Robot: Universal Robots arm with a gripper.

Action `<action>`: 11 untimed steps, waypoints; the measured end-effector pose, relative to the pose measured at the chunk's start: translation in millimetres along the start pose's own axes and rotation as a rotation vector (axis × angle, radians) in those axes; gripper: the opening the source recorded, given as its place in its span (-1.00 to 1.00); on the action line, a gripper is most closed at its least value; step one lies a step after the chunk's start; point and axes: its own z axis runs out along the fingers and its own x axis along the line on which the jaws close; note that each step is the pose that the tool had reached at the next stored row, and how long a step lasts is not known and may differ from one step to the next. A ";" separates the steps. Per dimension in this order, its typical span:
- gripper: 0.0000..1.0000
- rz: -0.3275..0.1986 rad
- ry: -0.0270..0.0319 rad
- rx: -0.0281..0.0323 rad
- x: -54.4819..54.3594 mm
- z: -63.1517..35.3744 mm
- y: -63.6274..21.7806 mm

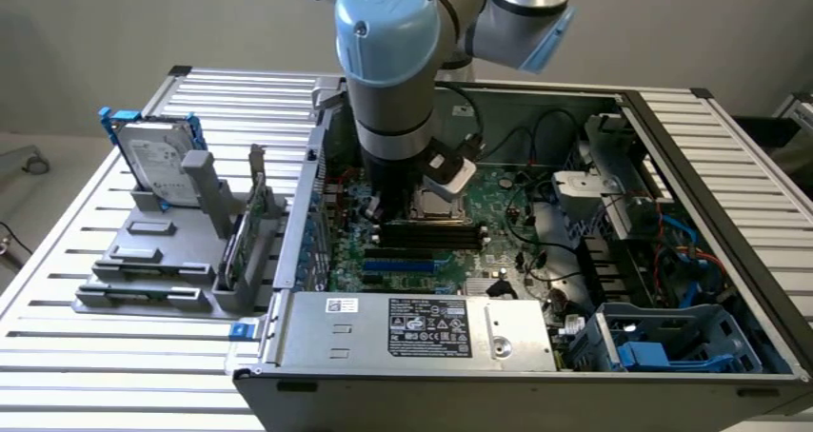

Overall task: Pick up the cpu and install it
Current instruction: 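Install the first cpu locking lever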

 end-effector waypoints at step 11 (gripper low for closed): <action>-0.79 -0.023 -0.0070 0.0059 12.8 -24.2 -9.9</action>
